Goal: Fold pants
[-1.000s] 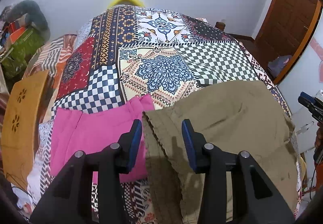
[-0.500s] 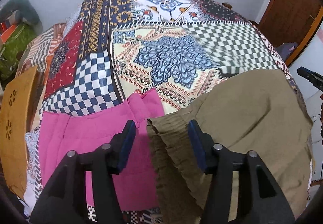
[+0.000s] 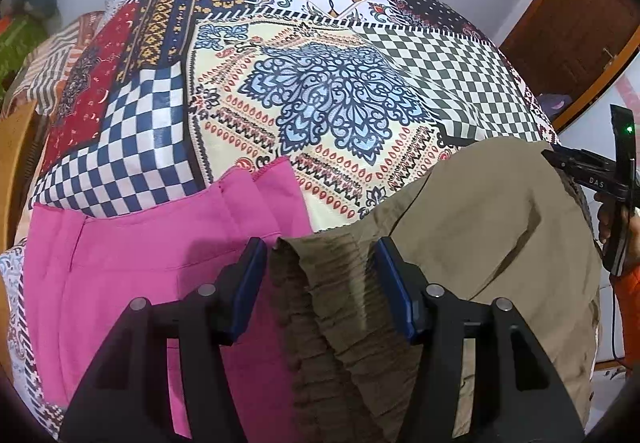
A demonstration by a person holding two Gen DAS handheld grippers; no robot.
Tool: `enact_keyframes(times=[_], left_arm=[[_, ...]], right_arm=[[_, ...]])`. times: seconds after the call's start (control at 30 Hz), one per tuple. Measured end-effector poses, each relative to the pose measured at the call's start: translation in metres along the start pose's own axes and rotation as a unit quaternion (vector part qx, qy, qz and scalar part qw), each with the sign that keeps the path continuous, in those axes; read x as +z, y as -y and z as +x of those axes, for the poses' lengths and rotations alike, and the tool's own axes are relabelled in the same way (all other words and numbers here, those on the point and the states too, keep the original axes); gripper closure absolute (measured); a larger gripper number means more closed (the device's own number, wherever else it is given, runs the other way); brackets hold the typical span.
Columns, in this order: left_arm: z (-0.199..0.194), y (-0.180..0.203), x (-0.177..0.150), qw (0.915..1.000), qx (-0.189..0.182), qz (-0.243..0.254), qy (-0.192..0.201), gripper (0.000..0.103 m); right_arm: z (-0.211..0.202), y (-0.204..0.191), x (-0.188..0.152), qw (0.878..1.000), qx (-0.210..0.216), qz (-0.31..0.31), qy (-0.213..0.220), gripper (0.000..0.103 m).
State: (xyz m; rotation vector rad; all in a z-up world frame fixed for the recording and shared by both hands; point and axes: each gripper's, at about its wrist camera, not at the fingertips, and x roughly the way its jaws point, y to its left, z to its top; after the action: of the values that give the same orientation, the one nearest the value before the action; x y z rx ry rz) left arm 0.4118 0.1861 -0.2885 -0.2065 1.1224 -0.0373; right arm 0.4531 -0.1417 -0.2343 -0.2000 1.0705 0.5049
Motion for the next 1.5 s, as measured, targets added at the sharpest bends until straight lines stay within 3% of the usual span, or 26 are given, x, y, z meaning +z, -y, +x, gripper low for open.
enact_keyframes(times=[0.23, 0.3, 0.37, 0.4, 0.6, 0.73, 0.93, 1.07, 1.2, 1.27, 1.37, 1.43, 1.5], left_arm=[[0.001, 0.005, -0.001, 0.9999, 0.008, 0.009, 0.004, 0.048], [-0.001, 0.006, -0.002, 0.9997, 0.015, 0.015, 0.008, 0.054], [-0.003, 0.008, -0.003, 0.9995, 0.021, 0.023, 0.012, 0.057], [-0.004, 0.01, -0.003, 0.9991, 0.028, 0.03, 0.013, 0.058], [-0.01, 0.023, -0.003, 0.9938, 0.085, 0.067, 0.029, 0.077], [-0.018, 0.017, 0.0, 0.995, 0.08, 0.046, 0.039, 0.091], [-0.03, 0.011, 0.004, 0.9951, 0.078, 0.03, 0.053, 0.098], [-0.042, 0.009, 0.012, 0.9887, 0.121, 0.03, 0.083, 0.103], [-0.043, -0.004, 0.018, 0.9971, 0.048, 0.008, 0.058, 0.103], [-0.039, -0.003, 0.015, 0.9985, 0.035, 0.005, 0.042, 0.097], [-0.031, 0.004, 0.01, 0.9986, 0.041, 0.013, 0.032, 0.069], [-0.024, 0.007, 0.006, 0.9976, 0.058, 0.019, 0.033, 0.045], [-0.017, 0.007, 0.005, 0.9977, 0.057, 0.021, 0.03, 0.044]], right_arm=[[0.009, -0.007, 0.0, 0.999, 0.031, -0.006, -0.01, 0.058], [0.01, -0.012, 0.0, 1.0, 0.022, -0.02, -0.01, 0.064], [0.008, -0.016, -0.001, 0.999, 0.011, -0.034, -0.005, 0.086], [0.007, -0.015, -0.001, 0.999, 0.014, -0.035, -0.004, 0.09], [-0.003, -0.021, -0.002, 0.999, -0.006, -0.043, 0.031, 0.094], [-0.011, -0.021, 0.003, 0.998, -0.01, -0.037, 0.053, 0.095], [-0.029, -0.015, 0.015, 0.996, -0.013, -0.009, 0.09, 0.096], [-0.042, -0.017, 0.021, 0.993, -0.028, -0.007, 0.115, 0.096], [-0.05, -0.016, 0.027, 0.992, -0.018, 0.002, 0.125, 0.096], [-0.051, -0.02, 0.025, 0.992, -0.022, -0.009, 0.125, 0.096], [-0.049, -0.022, 0.022, 0.992, -0.025, -0.016, 0.122, 0.096], [-0.046, -0.02, 0.02, 0.993, -0.021, -0.011, 0.118, 0.096], [-0.045, -0.017, 0.019, 0.993, -0.016, -0.007, 0.115, 0.096]])
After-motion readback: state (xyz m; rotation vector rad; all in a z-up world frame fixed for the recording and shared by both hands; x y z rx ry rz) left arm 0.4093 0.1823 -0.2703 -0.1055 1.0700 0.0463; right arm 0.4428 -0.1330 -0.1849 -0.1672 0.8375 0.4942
